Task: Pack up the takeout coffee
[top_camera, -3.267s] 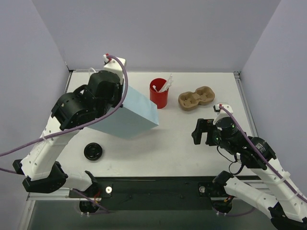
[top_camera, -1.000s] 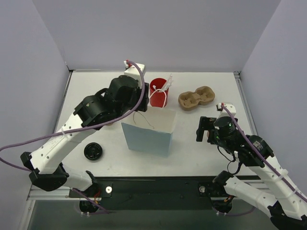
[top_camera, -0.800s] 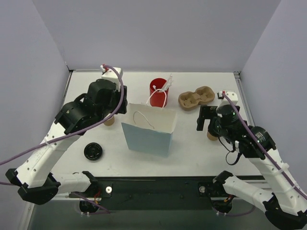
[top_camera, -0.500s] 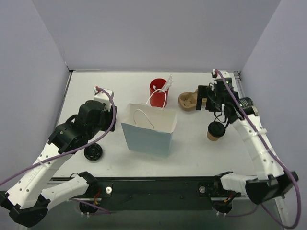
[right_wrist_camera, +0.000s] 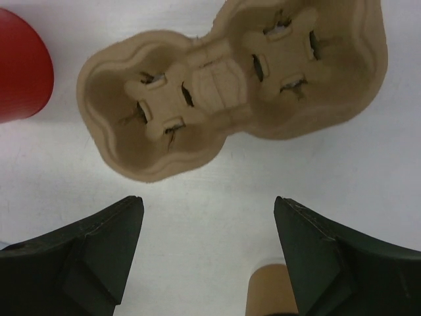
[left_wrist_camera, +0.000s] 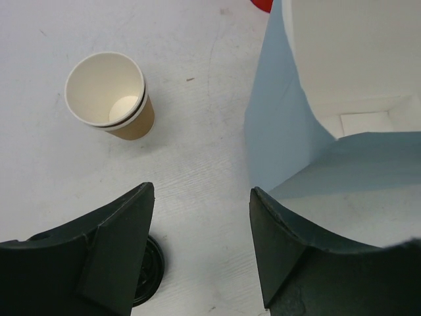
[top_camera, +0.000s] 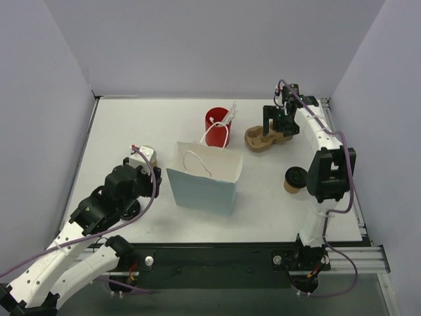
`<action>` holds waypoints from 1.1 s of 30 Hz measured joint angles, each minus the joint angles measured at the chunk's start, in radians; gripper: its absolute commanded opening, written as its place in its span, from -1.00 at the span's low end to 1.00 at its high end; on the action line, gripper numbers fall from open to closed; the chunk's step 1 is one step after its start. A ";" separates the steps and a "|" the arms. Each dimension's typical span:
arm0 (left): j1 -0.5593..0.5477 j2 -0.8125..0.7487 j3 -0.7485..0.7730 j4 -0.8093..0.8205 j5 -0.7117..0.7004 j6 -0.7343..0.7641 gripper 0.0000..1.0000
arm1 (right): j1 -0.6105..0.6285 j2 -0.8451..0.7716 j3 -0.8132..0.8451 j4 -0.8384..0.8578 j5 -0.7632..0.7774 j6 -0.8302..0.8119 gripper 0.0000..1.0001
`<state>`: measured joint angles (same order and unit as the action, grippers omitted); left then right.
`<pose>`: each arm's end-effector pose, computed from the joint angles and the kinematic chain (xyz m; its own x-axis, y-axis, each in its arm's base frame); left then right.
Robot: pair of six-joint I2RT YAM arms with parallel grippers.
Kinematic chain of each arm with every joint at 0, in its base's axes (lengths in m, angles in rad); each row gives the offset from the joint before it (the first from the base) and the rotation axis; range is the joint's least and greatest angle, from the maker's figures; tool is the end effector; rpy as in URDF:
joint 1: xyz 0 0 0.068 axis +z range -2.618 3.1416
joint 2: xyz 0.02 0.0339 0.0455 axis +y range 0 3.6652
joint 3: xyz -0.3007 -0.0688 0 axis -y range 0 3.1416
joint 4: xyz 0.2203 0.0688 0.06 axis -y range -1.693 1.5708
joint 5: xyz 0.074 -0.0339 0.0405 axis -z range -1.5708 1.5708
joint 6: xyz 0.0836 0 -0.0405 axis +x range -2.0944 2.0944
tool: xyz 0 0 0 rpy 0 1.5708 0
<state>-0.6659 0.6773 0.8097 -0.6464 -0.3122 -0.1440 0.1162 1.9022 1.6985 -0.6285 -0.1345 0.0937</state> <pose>0.1180 -0.0600 0.3150 -0.4368 0.1695 -0.8834 0.3182 0.9477 0.0245 0.4470 0.0635 0.2961 -0.7503 0.0058 -0.6610 -0.1349 0.9776 0.1617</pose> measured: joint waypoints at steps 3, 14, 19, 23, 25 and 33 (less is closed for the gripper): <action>0.007 -0.014 0.000 0.039 0.015 0.000 0.40 | -0.005 0.113 0.105 -0.016 -0.001 -0.008 0.64; 0.022 -0.023 -0.001 0.068 0.038 0.000 0.41 | -0.005 0.281 0.277 -0.051 0.006 -0.017 0.53; 0.027 -0.025 -0.001 0.068 0.043 0.000 0.41 | -0.006 0.307 0.312 -0.054 0.014 -0.024 0.52; 0.027 -0.029 -0.001 0.068 0.048 0.000 0.41 | -0.010 0.330 0.325 -0.064 0.015 -0.033 0.52; 0.029 -0.031 -0.001 0.068 0.051 0.000 0.41 | -0.012 0.335 0.325 -0.070 0.015 -0.037 0.51; 0.034 -0.033 -0.001 0.068 0.056 0.000 0.41 | -0.013 0.338 0.351 -0.088 0.019 -0.062 0.40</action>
<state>-0.6319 0.6441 0.8085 -0.5785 -0.2562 -0.1444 0.1032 2.2398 2.0495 -0.7162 -0.1150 0.0315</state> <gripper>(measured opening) 0.706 0.719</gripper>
